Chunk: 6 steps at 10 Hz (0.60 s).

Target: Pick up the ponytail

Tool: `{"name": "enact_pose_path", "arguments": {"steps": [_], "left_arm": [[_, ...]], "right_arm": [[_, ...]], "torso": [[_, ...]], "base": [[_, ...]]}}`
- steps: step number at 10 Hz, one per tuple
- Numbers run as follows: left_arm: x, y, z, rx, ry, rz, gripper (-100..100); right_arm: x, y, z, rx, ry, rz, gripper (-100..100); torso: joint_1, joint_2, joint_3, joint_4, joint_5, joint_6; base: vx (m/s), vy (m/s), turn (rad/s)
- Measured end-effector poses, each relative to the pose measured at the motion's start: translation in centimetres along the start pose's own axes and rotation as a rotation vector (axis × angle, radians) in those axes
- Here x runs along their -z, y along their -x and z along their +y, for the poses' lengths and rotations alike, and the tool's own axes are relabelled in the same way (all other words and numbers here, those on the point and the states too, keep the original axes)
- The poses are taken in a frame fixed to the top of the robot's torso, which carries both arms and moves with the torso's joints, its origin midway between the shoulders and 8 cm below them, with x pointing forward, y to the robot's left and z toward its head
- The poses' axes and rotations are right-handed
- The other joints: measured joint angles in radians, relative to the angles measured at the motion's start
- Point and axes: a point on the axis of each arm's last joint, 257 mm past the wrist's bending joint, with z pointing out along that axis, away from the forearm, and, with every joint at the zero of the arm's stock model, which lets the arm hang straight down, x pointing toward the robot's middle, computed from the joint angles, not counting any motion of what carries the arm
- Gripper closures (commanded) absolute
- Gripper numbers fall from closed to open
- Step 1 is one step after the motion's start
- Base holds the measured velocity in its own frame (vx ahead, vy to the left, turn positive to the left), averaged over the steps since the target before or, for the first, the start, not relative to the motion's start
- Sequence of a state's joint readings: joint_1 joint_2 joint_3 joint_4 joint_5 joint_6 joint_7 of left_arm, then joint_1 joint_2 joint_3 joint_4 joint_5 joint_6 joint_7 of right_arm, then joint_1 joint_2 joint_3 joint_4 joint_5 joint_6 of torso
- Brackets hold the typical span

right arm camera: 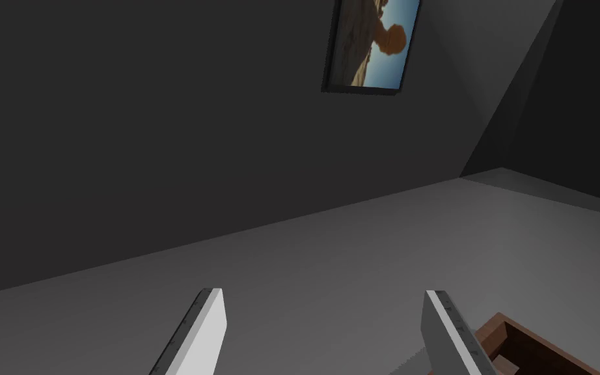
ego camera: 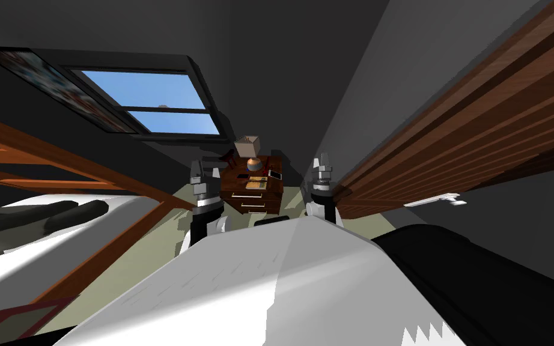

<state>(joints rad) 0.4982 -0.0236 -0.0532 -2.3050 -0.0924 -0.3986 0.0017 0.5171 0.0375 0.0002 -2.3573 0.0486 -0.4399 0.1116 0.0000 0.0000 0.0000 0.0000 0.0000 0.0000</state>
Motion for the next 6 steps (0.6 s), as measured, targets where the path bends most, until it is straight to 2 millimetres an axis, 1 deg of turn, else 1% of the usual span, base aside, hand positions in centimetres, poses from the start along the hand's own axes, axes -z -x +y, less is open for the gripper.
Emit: {"name": "enact_pose_path", "arguments": {"steps": [2,4,5,6], "left_arm": [[-0.4,-0.5,0.7,-0.008,0.004,0.033,-100],[-1.2,-1.1,1.7,-0.015,0.014,0.070,-100],[-1.7,-1.3,2.8,-0.019,0.027,0.086,-100],[-2.0,-1.8,3.9,-0.022,0.043,0.101,-100]], "right_arm": [[0.0,0.0,0.0,0.000,0.000,0.000,0],[0.0,0.0,0.0,0.000,0.000,0.000,0],[0.0,0.0,0.0,0.000,0.000,0.000,0],[0.0,0.0,0.0,0.000,0.000,0.000,0]], "torso": [[-0.001,0.003,0.002,0.001,0.000,0.000],[-0.001,0.006,0.003,0.001,0.000,0.000],[-0.002,0.007,0.004,0.002,0.000,0.000],[-0.002,0.010,0.006,0.002,0.000,0.000]], "base": [[-0.068,-0.015,-0.031],[-0.113,-0.026,-0.057],[-0.166,-0.032,-0.055],[-0.108,-0.019,-0.020]]}}
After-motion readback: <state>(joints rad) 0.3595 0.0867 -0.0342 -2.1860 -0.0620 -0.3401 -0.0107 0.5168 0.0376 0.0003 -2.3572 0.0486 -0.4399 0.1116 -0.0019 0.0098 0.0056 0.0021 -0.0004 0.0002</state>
